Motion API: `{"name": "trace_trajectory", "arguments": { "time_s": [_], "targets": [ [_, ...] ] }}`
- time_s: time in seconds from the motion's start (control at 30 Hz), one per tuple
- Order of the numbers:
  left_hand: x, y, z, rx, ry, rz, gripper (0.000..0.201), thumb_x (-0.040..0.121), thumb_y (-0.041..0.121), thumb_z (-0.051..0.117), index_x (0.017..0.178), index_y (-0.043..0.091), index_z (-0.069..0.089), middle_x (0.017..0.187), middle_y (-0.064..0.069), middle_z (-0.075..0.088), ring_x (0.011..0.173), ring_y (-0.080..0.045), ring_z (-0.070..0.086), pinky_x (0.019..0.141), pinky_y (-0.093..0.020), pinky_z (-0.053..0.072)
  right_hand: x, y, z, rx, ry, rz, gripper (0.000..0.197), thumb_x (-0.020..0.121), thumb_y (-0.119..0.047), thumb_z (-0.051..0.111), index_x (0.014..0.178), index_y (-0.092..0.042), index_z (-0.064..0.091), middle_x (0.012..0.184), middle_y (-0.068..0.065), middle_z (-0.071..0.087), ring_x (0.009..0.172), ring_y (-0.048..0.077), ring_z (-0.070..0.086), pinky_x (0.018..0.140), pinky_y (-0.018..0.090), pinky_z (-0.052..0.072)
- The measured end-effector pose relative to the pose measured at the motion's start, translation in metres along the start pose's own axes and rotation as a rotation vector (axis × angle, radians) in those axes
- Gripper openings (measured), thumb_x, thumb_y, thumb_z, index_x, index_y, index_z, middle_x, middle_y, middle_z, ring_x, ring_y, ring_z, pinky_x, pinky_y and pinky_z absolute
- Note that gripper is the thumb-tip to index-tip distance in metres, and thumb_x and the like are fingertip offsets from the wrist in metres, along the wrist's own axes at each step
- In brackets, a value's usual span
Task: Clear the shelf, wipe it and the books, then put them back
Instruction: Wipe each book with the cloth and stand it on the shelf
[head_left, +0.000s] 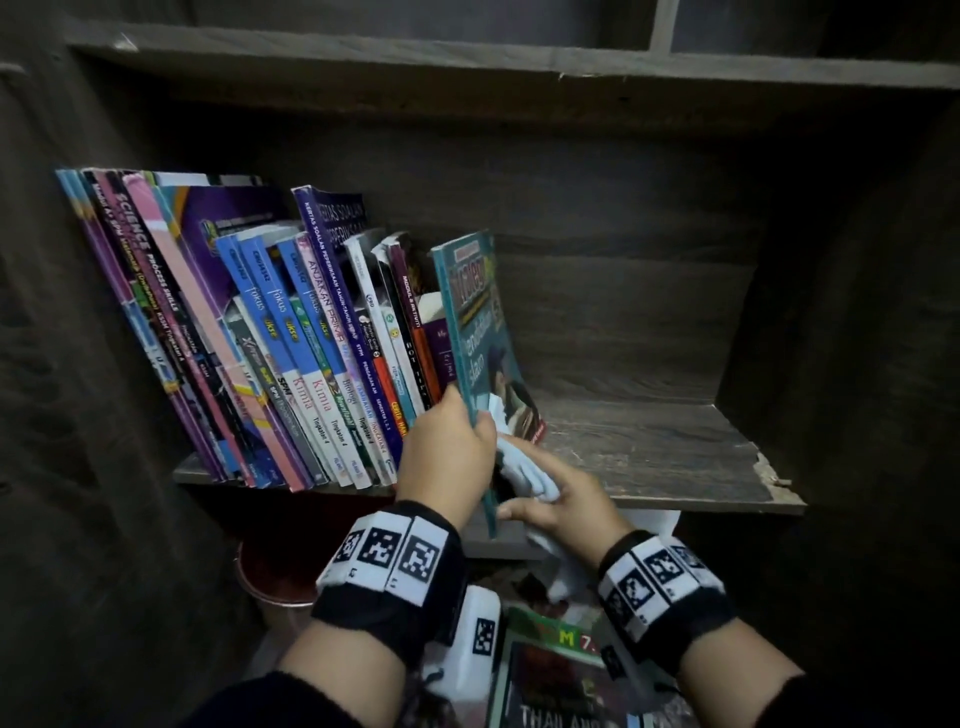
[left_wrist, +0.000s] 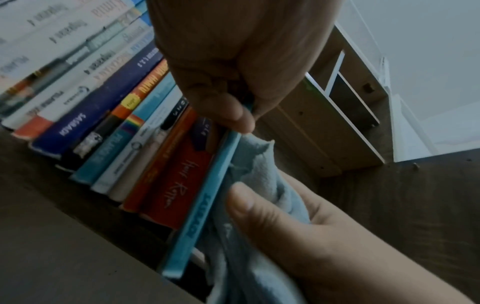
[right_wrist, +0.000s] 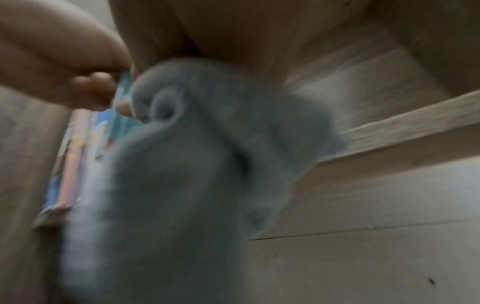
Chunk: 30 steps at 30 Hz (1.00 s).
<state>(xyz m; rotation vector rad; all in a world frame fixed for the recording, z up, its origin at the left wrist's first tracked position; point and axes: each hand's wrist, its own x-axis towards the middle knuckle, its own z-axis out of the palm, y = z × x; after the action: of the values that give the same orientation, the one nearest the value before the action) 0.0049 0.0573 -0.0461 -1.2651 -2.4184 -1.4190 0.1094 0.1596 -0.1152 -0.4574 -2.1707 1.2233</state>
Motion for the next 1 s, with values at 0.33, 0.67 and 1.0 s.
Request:
{"name": "trace_trajectory", "arguments": {
  "time_s": [0.33, 0.67, 1.0],
  "targets": [
    [-0.005, 0.007, -0.025, -0.104, 0.387, 0.33, 0.03, 0.097, 0.027, 0.048, 0.078, 0.006, 0.059, 0.053, 0.001, 0.053, 0.046, -0.012, 0.046, 0.045, -0.016, 0.035, 0.021, 0.0, 0.009, 0.021, 0.35, 0.078, 0.055, 0.079, -0.022, 0.076, 0.127, -0.039, 0.056, 0.115, -0.019, 0.066, 0.107, -0.003, 0.059, 0.097, 0.03, 0.049],
    [-0.015, 0.001, -0.072, -0.319, 0.586, 0.274, 0.025, 0.089, 0.04, 0.05, 0.075, 0.019, 0.052, 0.054, -0.004, 0.061, 0.046, -0.022, 0.062, 0.046, -0.043, 0.054, 0.048, -0.043, 0.021, -0.474, 0.159, 0.022, 0.107, 0.084, -0.043, 0.067, 0.129, -0.059, -0.029, 0.16, 0.012, 0.006, 0.134, 0.034, 0.04, 0.099, 0.045, 0.043],
    [-0.024, 0.004, -0.133, -0.474, 0.492, 0.128, 0.009, 0.093, 0.016, 0.058, 0.085, 0.019, 0.055, 0.07, 0.0, 0.066, 0.034, -0.012, 0.055, 0.033, -0.022, 0.043, 0.092, -0.102, -0.006, -0.545, 0.04, -0.118, 0.105, 0.08, -0.036, 0.073, 0.145, -0.052, -0.008, 0.153, -0.001, 0.03, 0.129, 0.023, 0.046, 0.101, 0.044, 0.043]
  ]
}}
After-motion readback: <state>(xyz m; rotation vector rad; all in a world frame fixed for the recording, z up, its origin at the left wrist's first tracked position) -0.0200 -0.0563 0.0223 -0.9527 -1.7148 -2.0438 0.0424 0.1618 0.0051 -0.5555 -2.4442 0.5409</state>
